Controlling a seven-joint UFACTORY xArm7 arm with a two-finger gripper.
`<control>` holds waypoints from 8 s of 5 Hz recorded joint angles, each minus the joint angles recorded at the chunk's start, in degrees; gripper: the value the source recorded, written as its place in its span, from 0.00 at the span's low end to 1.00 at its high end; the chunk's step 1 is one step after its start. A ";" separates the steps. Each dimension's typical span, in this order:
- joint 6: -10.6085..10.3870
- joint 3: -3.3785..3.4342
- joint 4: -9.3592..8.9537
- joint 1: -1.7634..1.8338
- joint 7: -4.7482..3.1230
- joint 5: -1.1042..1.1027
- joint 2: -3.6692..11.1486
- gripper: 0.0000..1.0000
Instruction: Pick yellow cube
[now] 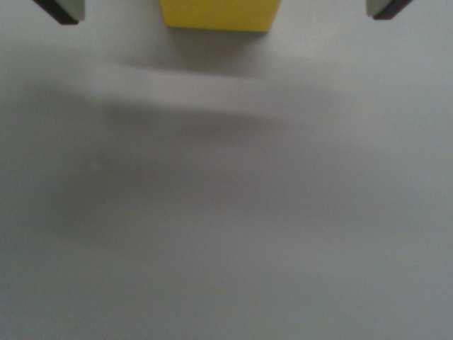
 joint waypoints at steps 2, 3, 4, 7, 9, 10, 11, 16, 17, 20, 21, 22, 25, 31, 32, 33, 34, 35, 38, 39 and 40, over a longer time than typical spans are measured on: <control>-1.57 0.08 -1.52 0.13 -0.16 0.08 0.28 0.00; -3.01 0.15 -2.90 0.24 -0.31 0.15 0.53 0.00; -3.01 0.15 -2.90 0.24 -0.31 0.15 0.53 0.00; -5.04 0.25 -4.86 0.40 -0.51 0.25 0.89 0.00; -5.61 0.28 -5.41 0.45 -0.57 0.28 0.99 0.00; -5.61 0.28 -5.41 0.45 -0.57 0.28 0.99 0.00; -5.84 0.29 -5.63 0.46 -0.60 0.29 1.03 0.00; -5.85 0.29 -5.64 0.46 -0.60 0.30 1.03 1.00; -5.85 0.29 -5.64 0.46 -0.60 0.30 1.03 1.00; -5.81 0.29 -5.61 0.46 -0.59 0.29 1.02 1.00; -5.51 0.28 -5.41 0.46 -0.58 0.29 0.92 1.00; -5.51 0.28 -5.41 0.46 -0.58 0.29 0.92 1.00; -4.05 0.26 -4.42 0.45 -0.50 0.26 0.45 1.00; -0.03 0.19 -1.71 0.42 -0.29 0.18 -0.86 1.00; -0.03 0.19 -1.71 0.42 -0.29 0.18 -0.86 1.00; 1.63 0.17 -0.59 0.40 -0.20 0.15 -1.41 1.00; 1.63 0.17 -0.59 0.40 -0.20 0.15 -1.41 1.00; 3.56 0.14 0.71 0.39 -0.10 0.11 -2.04 1.00; 5.65 0.10 2.12 0.37 0.01 0.07 -2.72 1.00; 7.88 0.07 3.62 0.35 0.12 0.02 -3.45 1.00; 7.88 0.07 3.62 0.35 0.12 0.02 -3.45 1.00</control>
